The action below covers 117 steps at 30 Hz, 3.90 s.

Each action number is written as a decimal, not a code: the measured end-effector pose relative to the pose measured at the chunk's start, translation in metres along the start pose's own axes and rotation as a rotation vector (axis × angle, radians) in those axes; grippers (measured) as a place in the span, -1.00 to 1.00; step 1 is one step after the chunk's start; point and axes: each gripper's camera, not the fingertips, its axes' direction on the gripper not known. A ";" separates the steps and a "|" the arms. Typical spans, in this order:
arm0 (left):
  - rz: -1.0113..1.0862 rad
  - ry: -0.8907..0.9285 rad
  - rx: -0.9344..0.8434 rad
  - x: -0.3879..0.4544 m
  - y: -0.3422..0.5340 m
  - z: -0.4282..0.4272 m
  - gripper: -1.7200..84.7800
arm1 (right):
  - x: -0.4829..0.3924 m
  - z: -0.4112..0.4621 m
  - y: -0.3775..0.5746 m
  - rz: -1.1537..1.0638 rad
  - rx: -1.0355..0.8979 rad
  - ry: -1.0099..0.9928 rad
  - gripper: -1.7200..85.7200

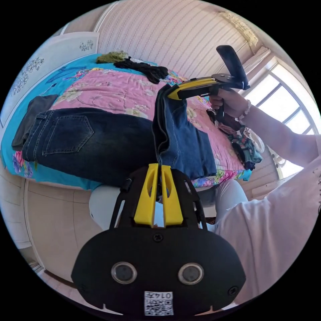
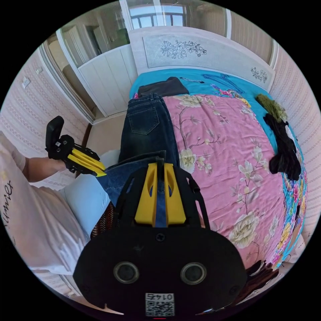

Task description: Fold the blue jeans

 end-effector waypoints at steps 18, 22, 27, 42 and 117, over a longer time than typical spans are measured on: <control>-0.412 -0.494 0.136 -0.219 -0.045 -0.199 -0.83 | 0.058 0.012 -0.192 0.119 0.005 -0.025 -0.80; -0.571 -0.287 0.089 -0.272 -0.012 -0.173 -0.77 | 0.074 0.020 -0.110 0.121 0.024 -0.095 -0.77; -0.680 -0.177 0.135 -0.292 0.031 -0.142 -0.73 | 0.118 0.012 0.070 0.387 0.047 -0.117 -0.75; -0.946 0.155 0.277 -0.327 0.033 -0.086 -0.78 | 0.145 0.031 0.275 1.064 0.125 -0.256 -0.68; 0.569 -0.032 -0.411 0.253 -0.066 0.392 -0.98 | 0.121 -0.117 0.285 0.669 -0.017 0.050 -0.97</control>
